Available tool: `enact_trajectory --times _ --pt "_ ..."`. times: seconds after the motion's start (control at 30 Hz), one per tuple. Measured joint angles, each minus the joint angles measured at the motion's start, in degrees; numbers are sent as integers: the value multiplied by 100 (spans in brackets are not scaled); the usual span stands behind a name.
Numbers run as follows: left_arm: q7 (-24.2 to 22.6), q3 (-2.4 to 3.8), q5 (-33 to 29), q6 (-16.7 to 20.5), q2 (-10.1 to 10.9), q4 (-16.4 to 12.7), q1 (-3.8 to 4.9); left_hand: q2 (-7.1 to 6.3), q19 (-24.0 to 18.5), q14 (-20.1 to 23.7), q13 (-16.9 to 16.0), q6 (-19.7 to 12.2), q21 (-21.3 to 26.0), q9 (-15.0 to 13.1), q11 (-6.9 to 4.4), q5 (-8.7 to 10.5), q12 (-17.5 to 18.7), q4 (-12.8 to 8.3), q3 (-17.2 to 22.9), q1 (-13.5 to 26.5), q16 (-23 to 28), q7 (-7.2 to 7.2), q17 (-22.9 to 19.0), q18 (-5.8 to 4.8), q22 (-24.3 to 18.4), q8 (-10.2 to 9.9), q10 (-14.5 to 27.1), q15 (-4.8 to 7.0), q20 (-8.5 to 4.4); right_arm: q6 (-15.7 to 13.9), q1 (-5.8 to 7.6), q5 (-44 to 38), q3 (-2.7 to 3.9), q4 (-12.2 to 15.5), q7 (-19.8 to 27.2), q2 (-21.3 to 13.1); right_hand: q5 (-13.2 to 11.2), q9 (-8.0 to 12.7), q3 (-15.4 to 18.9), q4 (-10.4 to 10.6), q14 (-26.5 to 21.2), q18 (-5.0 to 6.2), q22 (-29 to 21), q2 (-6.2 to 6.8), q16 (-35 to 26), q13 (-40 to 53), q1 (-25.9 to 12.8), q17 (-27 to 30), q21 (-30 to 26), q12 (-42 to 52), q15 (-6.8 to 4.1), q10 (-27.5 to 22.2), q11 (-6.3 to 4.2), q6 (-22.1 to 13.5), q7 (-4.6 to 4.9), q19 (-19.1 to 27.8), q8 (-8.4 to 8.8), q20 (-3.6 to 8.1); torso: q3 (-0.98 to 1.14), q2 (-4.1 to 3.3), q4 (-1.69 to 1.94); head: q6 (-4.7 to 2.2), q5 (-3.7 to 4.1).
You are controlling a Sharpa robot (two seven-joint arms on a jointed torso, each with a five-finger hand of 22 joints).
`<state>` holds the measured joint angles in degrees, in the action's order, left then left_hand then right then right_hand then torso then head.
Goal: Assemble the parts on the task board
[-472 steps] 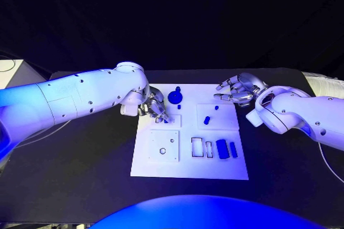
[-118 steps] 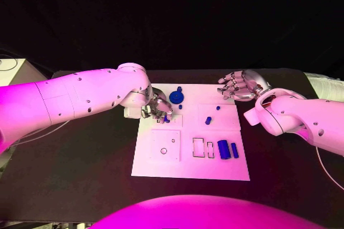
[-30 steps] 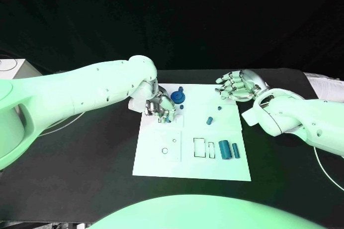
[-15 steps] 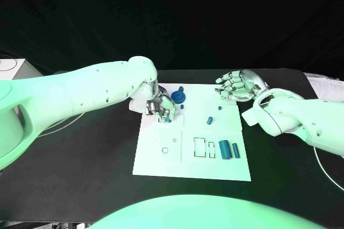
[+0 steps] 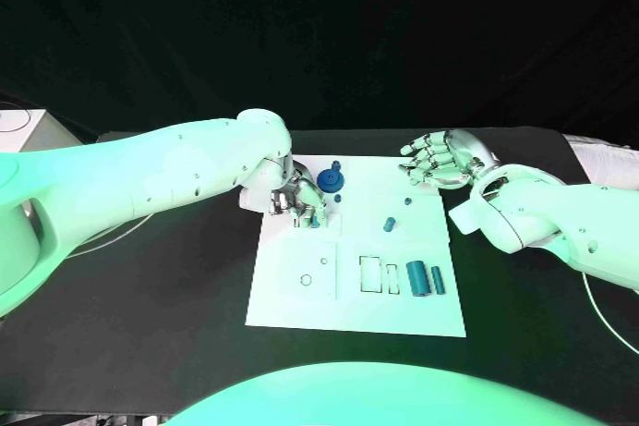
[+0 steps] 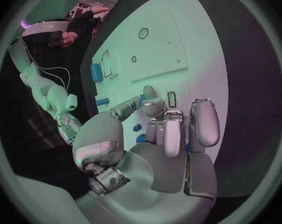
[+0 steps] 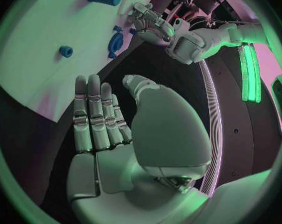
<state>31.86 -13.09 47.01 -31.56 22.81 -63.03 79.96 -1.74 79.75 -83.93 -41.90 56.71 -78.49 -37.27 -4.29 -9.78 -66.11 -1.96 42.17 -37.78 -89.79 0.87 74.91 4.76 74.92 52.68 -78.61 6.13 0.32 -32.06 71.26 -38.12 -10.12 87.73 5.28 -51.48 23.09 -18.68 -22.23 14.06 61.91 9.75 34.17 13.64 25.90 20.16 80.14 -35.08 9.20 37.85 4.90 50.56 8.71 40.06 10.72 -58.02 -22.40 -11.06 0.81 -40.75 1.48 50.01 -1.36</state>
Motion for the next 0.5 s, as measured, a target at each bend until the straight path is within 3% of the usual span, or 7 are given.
enact_trajectory --times 0.5 --pt "-96 14 134 140 127 -134 -23 -61 0 0 -27 1 0 -40 0 1 0 93 -129 -55 0 -12 0 0 -1 -22 0 0 0 26 0 3 -1 -5 13 0 0 5 -16 -16 -21 0 -7 0 0 -5 0 0 0 0 21 0 0 0 0 0 0 0 -3 1 -4 0 -3"
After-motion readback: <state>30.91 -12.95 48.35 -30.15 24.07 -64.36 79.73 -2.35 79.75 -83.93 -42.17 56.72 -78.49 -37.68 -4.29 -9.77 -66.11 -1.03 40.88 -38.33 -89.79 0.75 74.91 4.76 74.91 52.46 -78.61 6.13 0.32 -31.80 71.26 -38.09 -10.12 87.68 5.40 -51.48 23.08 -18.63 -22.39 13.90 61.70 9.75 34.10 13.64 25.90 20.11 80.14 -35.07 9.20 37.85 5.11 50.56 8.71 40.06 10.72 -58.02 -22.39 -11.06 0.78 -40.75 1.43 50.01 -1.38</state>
